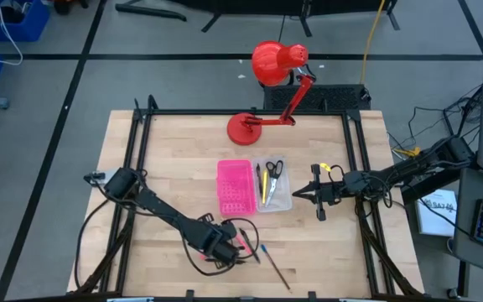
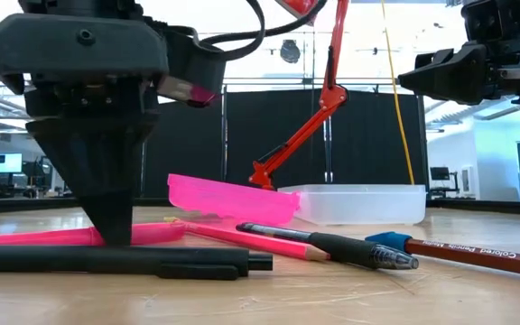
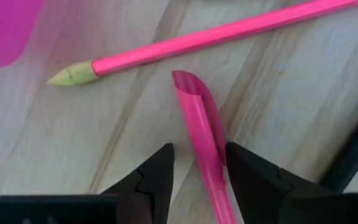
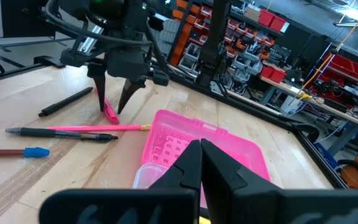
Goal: Pick & place school supplies into a supply box
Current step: Put the pink pen into the pink supply box
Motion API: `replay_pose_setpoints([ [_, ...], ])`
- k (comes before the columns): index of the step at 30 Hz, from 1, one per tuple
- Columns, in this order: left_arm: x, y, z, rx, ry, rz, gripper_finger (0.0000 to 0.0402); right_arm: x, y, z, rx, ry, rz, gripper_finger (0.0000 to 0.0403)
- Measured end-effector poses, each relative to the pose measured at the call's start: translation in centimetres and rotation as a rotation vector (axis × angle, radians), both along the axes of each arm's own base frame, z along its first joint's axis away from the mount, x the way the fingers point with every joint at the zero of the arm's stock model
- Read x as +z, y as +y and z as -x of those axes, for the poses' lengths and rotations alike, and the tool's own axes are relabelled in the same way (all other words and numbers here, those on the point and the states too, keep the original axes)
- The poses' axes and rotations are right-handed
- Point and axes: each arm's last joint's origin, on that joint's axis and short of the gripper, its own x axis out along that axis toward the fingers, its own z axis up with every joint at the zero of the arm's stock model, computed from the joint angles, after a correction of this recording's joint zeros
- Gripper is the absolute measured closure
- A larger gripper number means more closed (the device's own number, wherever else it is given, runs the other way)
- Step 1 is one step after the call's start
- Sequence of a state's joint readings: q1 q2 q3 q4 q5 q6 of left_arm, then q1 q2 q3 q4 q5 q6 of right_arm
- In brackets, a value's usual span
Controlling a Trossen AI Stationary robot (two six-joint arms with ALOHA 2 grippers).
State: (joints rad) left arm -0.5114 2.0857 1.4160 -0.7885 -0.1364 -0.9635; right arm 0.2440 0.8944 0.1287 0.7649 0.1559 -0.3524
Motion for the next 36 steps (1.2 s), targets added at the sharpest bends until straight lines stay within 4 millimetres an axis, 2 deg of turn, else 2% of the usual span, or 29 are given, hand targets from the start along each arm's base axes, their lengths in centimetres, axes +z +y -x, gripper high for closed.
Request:
replay_pose_setpoints([
  [4, -0.6, 0.2, 0.2, 0.035, 0.005, 0.006, 0.0261, 0.0, 0.0, 0.0, 0.0, 0.0, 0.0, 0.0403],
  [10, 0.4, -0.1, -0.4, 0.039, -0.001, 0.028, 0.0355, 0.0, 0.0, 0.0, 0.0, -0.001, 0.0, 0.0403],
  [16, 1.7, -0.8, -1.2, -0.003, -0.018, 0.051, 0.0367, 0.0, 0.0, 0.0, 0.0, -0.002, -0.001, 0.0403],
  [23, 3.1, -1.0, -1.6, -0.004, -0.023, 0.04, 0.0351, 0.0, 0.0, 0.0, 0.0, -0.002, -0.001, 0.0403],
  [36, 7.0, -1.1, -3.1, -0.06, -0.121, -0.04, 0.0398, 0.0, 0.0, 0.0, 0.0, -0.002, 0.0, 0.0403],
])
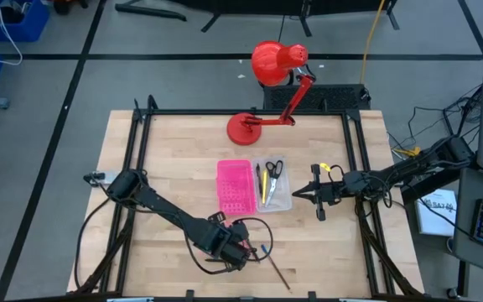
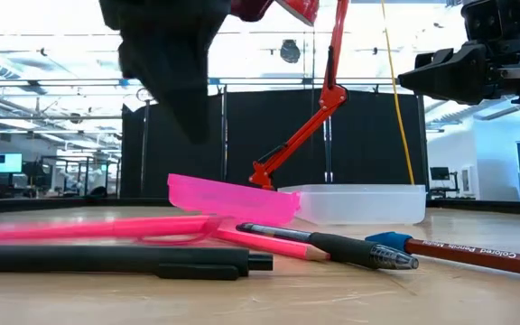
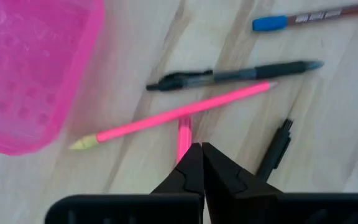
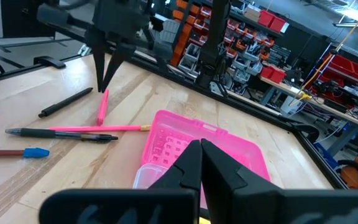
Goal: Pick & place school supplies into a supply box
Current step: Put the pink pen into the pink supply box
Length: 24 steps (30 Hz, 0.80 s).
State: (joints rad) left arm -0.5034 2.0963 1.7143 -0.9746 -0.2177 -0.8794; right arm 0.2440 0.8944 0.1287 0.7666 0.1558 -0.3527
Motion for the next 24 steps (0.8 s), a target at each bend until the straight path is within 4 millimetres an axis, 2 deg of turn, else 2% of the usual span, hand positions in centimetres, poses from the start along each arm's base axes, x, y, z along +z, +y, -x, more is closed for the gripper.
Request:
replay_pose_setpoints([
  [5, 0.8, 0.0, 0.1, -0.019, 0.006, -0.042, 0.0386, 0.0, 0.0, 0.0, 0.0, 0.0, 0.0, 0.0403],
  [9, 1.7, 0.1, 1.4, -0.046, -0.018, -0.199, 0.0396, -0.1, 0.1, 0.0, 0.021, 0.012, -0.052, 0.0403],
  [13, 4.4, 0.6, 4.1, -0.032, -0.139, -0.276, 0.0395, 0.1, 0.4, -0.5, 0.091, 0.043, -0.111, 0.0403],
  [17, 6.2, 1.4, 7.2, -0.02, -0.336, -0.253, 0.0398, 0.8, 1.3, -2.0, 0.107, 0.169, -0.139, 0.0403],
  [20, 6.1, 2.6, 9.2, -0.022, -0.457, -0.193, 0.0398, 1.3, 2.7, -3.7, 0.141, 0.26, -0.129, 0.0403],
  [24, 3.8, 4.6, 11.7, 0.002, -0.513, -0.165, 0.0397, 1.3, 5.0, -6.5, 0.185, 0.323, -0.105, 0.0403],
])
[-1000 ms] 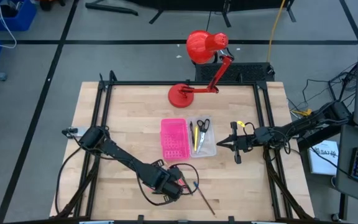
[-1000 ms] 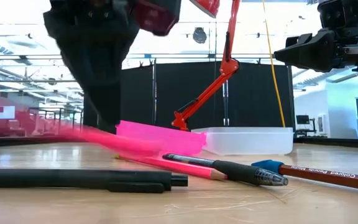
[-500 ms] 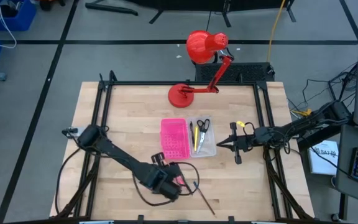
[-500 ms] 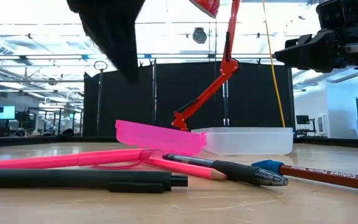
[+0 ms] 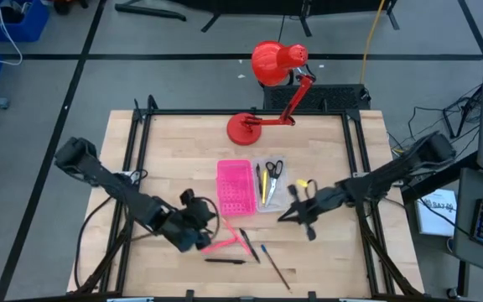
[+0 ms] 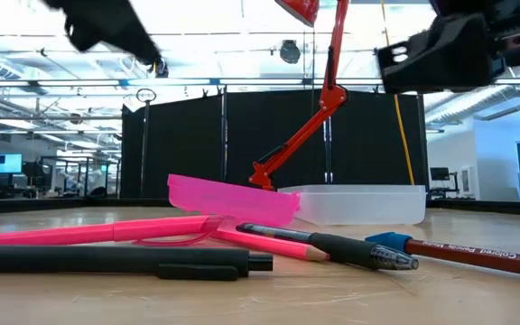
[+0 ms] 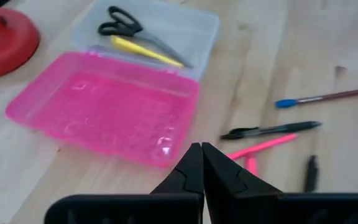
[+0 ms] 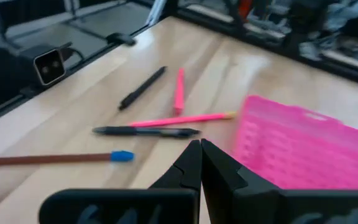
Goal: Pick & place school supplies into a supply box
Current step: Put the pink pen into the pink supply box
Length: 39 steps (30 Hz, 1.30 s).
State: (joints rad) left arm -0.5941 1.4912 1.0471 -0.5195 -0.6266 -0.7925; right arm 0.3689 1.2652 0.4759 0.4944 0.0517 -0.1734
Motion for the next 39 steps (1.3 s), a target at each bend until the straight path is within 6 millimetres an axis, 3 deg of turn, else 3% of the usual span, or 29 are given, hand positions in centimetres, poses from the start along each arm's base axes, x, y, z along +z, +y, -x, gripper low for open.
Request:
replay_pose_setpoints([
  [8, -4.4, 2.6, 2.5, 0.076, -0.114, -0.021, 0.0384, -1.1, 4.2, -7.1, 0.042, 0.153, 0.067, 0.039],
  [13, -6.2, 3.6, 2.8, 0.091, -0.141, -0.043, 0.0366, -0.3, 6.6, -11.2, 0.073, 0.316, 0.165, 0.033],
  [18, -7.4, 4.5, 3.1, 0.122, -0.182, -0.047, 0.0361, -0.1, 8.2, -13.9, 0.166, 0.374, 0.316, 0.026],
  [23, -8.2, 4.9, 3.5, 0.125, -0.159, -0.06, 0.036, -0.1, 8.0, -16.4, 0.158, 0.382, 0.341, 0.0224],
  [29, -8.4, 5.0, 3.7, 0.103, -0.143, -0.091, 0.036, 1.0, 6.8, -18.9, 0.15, 0.329, 0.274, 0.0231],
  [39, -8.5, 5.0, 3.7, 0.089, -0.13, -0.109, 0.036, -2.1, 6.8, -20.9, 0.133, 0.289, 0.178, 0.0259],
])
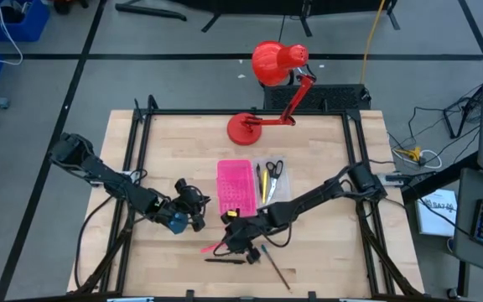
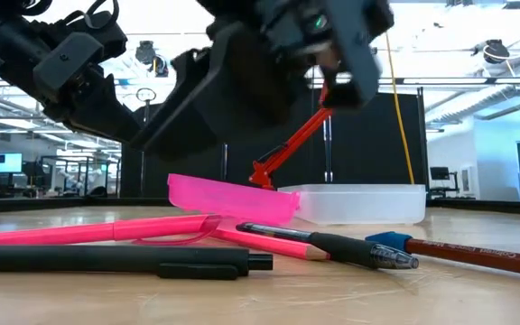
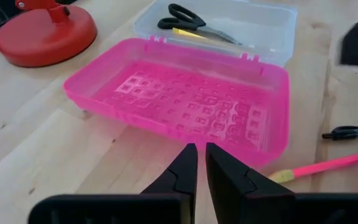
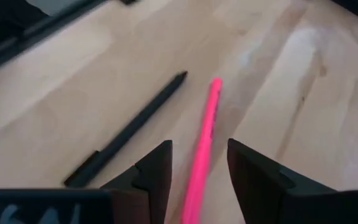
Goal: Pick & place school supplies into a supply box
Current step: Put the pink pen into the pink supply box
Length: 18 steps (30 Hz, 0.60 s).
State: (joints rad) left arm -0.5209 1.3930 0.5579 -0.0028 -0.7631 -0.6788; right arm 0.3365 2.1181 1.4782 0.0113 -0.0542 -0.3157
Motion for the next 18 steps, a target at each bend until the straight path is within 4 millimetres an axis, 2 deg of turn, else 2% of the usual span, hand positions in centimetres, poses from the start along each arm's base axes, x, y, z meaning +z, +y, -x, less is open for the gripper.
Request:
replay_pose_setpoints([
  [14, 0.0, 0.0, 0.0, 0.024, -0.016, 0.041, 0.036, -3.7, -0.2, -0.4, -0.015, 0.072, 0.016, 0.0263],
  [18, 0.0, 0.0, 0.0, 0.028, -0.019, 0.047, 0.036, -4.0, -0.2, -0.3, -0.011, 0.088, 0.03, 0.0266],
])
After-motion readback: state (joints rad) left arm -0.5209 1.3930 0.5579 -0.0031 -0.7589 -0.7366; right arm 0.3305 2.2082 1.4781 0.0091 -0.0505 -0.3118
